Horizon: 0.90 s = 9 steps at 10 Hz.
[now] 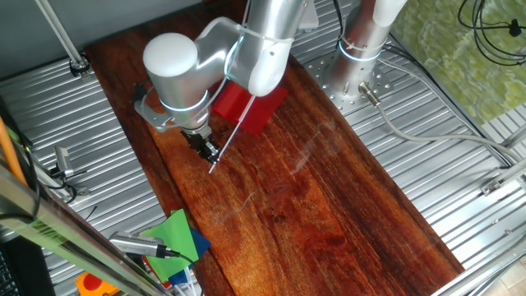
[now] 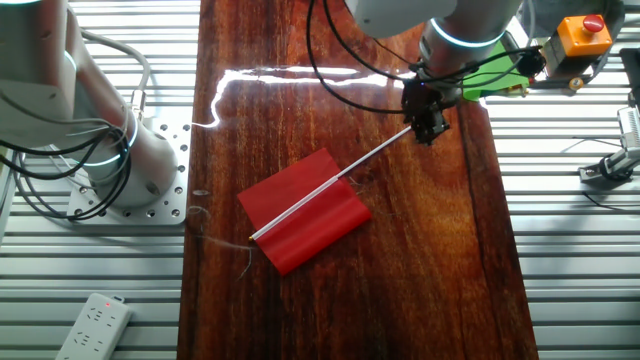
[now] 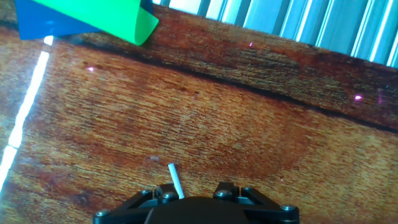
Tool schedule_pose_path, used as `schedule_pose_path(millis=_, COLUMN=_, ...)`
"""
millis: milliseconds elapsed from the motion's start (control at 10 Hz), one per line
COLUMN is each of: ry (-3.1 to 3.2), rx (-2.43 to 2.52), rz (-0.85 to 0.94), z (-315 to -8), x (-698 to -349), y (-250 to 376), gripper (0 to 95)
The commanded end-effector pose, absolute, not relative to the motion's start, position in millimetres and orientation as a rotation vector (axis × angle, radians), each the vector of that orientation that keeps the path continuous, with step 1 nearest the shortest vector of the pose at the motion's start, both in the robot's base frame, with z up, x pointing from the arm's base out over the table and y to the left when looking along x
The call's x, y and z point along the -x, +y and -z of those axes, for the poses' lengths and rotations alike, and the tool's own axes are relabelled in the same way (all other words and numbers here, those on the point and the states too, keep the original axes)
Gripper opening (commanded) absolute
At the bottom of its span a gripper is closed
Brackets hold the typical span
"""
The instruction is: Wave the flag
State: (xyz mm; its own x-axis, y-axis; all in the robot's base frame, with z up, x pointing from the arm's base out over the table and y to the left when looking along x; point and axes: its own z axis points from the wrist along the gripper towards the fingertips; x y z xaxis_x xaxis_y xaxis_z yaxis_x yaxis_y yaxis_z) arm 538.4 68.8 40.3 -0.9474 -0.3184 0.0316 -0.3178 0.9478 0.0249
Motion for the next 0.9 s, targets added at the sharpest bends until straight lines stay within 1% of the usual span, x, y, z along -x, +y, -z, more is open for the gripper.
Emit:
schedule_pose_path(millis=100, ry=-3.066, rx=-0.501, rz=0.028, z=-38.5, x=-538.7, y=69.0, gripper=38.0)
schedule_pose_path(millis=900, ry=-3.077, rx=-0.502, rz=0.027, z=-29.2, x=-535.6, y=72.1, gripper=38.0)
